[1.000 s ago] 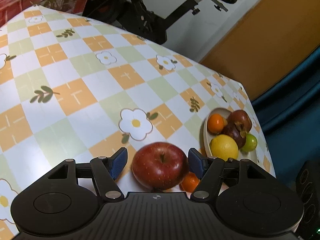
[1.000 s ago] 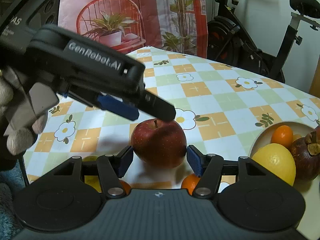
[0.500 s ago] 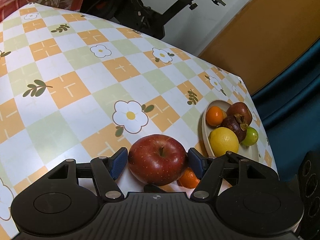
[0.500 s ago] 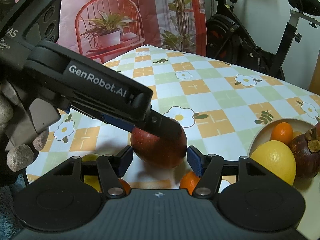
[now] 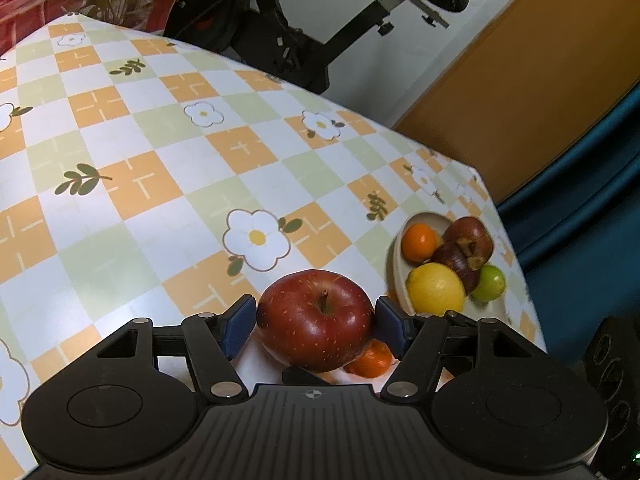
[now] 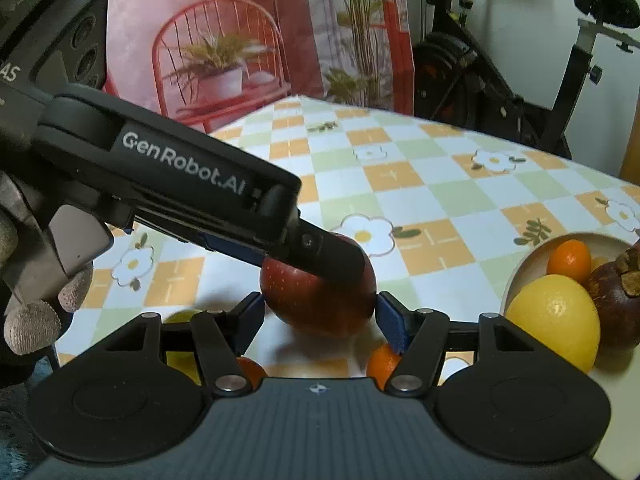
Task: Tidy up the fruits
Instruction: 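Carry the red apple with the left tool onto the beige plate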
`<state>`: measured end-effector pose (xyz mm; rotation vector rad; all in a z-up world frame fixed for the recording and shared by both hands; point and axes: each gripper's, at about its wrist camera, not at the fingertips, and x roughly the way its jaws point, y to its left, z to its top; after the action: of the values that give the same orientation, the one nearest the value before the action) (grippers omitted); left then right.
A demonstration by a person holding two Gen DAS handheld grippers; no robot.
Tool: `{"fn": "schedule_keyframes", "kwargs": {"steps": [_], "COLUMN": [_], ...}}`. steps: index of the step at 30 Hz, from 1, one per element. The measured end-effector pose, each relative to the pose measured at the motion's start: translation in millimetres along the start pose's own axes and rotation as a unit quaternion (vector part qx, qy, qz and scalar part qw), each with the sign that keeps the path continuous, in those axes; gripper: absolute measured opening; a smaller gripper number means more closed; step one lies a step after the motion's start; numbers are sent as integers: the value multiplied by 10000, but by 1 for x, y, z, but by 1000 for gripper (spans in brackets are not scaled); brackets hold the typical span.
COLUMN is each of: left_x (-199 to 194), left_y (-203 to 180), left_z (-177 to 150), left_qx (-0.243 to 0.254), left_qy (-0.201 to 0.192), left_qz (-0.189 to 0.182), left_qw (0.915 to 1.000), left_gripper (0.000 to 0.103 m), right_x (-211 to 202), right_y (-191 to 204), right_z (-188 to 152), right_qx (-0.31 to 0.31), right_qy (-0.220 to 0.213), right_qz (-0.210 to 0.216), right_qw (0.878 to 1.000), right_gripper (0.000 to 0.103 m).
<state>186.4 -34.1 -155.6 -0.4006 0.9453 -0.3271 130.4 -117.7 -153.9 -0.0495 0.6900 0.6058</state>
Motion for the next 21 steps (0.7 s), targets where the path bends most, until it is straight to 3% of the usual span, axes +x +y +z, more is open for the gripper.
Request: {"fn": "schedule_keyframes", "kwargs": {"steps": [11, 21], "left_x": [-6, 5], "left_y": [-32, -84], "left_z": [2, 7], "left_qx": [431, 1091], "left_qy": [-112, -87], "left_qz": [-116, -257], "left_qw": [9989, 9937], "left_gripper": [67, 67], "right_x": [-30, -67], "right_y": [-7, -28], "right_z": [-1, -10], "right_qx": [189, 465], "right_qy": [-442, -841], "right_qz": [-95, -382], "right_qw": [9988, 9946], "right_gripper": [64, 64]}}
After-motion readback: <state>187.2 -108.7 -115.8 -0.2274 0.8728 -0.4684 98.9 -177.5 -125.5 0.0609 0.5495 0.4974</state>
